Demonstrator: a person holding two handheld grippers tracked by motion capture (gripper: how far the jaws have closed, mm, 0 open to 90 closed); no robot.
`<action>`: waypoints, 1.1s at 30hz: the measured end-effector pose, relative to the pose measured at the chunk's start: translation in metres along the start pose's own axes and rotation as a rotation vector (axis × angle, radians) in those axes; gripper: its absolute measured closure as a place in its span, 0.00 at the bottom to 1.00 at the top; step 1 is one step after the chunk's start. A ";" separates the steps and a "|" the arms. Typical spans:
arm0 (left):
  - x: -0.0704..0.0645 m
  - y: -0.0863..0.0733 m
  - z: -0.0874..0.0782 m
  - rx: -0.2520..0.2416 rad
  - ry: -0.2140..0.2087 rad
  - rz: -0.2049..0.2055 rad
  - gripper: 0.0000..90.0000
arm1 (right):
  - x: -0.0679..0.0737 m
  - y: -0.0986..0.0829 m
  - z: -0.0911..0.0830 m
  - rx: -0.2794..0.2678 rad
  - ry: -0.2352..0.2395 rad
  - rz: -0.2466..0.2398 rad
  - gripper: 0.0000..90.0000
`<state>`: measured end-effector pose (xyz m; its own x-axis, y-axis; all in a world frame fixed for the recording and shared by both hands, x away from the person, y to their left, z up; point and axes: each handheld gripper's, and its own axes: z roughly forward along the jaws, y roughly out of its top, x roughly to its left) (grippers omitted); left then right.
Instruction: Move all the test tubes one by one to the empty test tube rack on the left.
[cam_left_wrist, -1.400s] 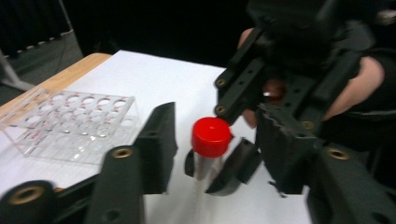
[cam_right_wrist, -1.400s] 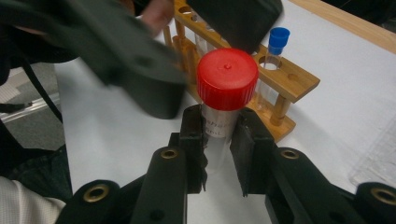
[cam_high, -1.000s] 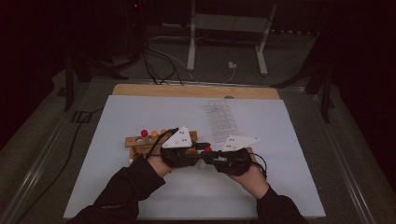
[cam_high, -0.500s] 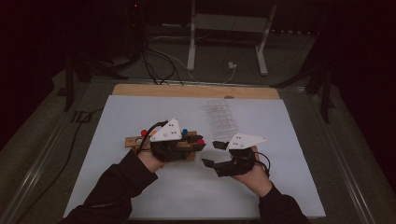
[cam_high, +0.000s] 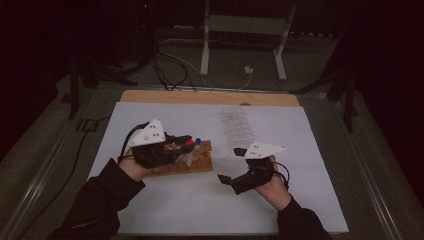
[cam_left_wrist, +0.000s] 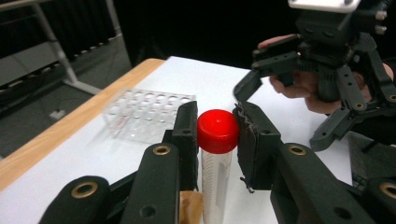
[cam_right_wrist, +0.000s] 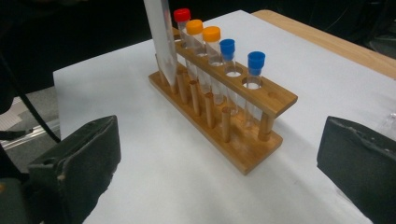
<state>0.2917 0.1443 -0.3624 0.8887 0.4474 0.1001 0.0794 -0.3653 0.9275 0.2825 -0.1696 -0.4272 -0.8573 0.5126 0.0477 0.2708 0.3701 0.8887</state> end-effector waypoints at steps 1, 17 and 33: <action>0.002 0.000 -0.005 -0.003 0.010 -0.003 0.80 | 0.000 0.000 0.000 -0.004 0.010 -0.002 0.00; 0.027 -0.020 -0.067 -0.010 0.178 -0.049 0.80 | 0.002 0.004 -0.005 -0.028 -0.003 -0.021 0.00; 0.058 -0.062 -0.064 -0.040 0.303 -0.119 0.80 | 0.002 0.004 -0.007 -0.033 -0.011 -0.029 0.00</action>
<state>0.3093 0.2447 -0.3912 0.6987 0.7101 0.0874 0.1515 -0.2662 0.9519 0.2786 -0.1720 -0.4202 -0.8599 0.5101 0.0169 0.2310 0.3595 0.9041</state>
